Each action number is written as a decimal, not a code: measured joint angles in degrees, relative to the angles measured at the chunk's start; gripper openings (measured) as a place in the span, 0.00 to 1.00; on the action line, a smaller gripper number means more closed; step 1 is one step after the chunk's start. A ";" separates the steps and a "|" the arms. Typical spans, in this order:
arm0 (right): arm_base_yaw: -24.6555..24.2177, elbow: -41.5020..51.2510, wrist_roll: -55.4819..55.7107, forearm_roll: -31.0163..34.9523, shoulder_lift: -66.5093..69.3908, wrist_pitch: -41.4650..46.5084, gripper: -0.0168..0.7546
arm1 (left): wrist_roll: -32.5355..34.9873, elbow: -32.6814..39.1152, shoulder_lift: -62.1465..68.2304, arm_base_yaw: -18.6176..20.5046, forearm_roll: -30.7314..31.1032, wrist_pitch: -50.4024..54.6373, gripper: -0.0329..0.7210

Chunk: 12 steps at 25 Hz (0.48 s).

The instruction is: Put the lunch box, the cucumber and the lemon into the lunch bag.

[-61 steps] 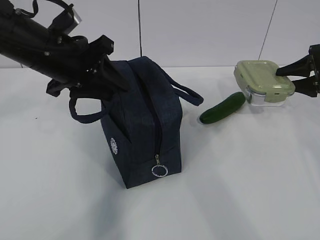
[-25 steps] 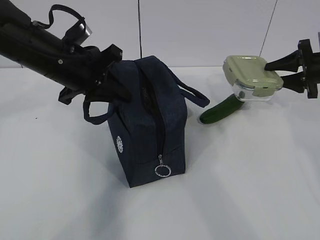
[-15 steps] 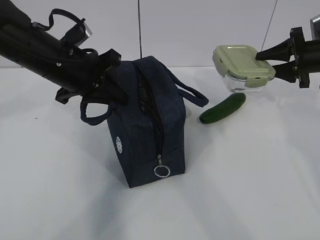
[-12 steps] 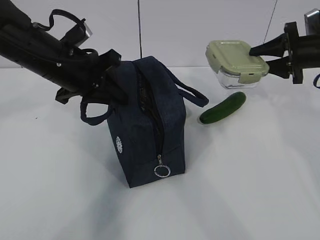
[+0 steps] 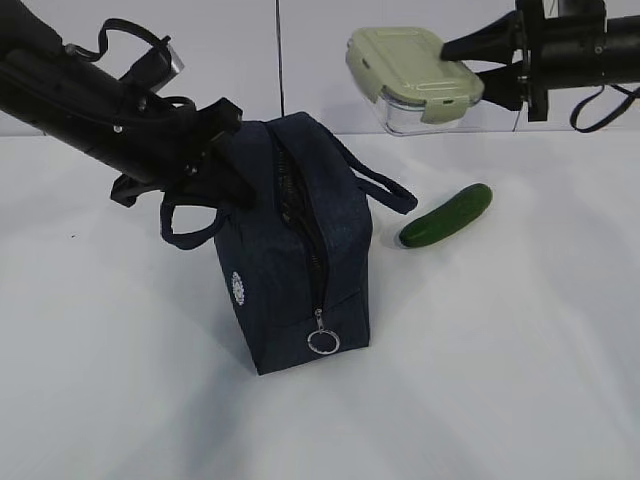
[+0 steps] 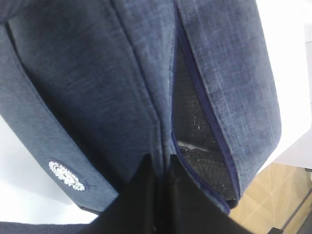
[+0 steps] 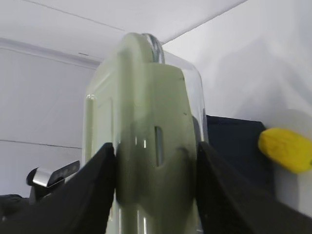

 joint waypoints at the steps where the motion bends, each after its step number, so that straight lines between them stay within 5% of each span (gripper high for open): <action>1: 1.03 -0.91 0.48 0.00 -0.05 0.00 0.50 | 0.00 0.00 0.00 0.00 0.00 -0.10 0.04; 12: 7.94 -6.84 5.98 -0.49 -0.14 1.23 0.50 | 0.00 0.00 0.00 0.00 -0.11 -0.79 0.04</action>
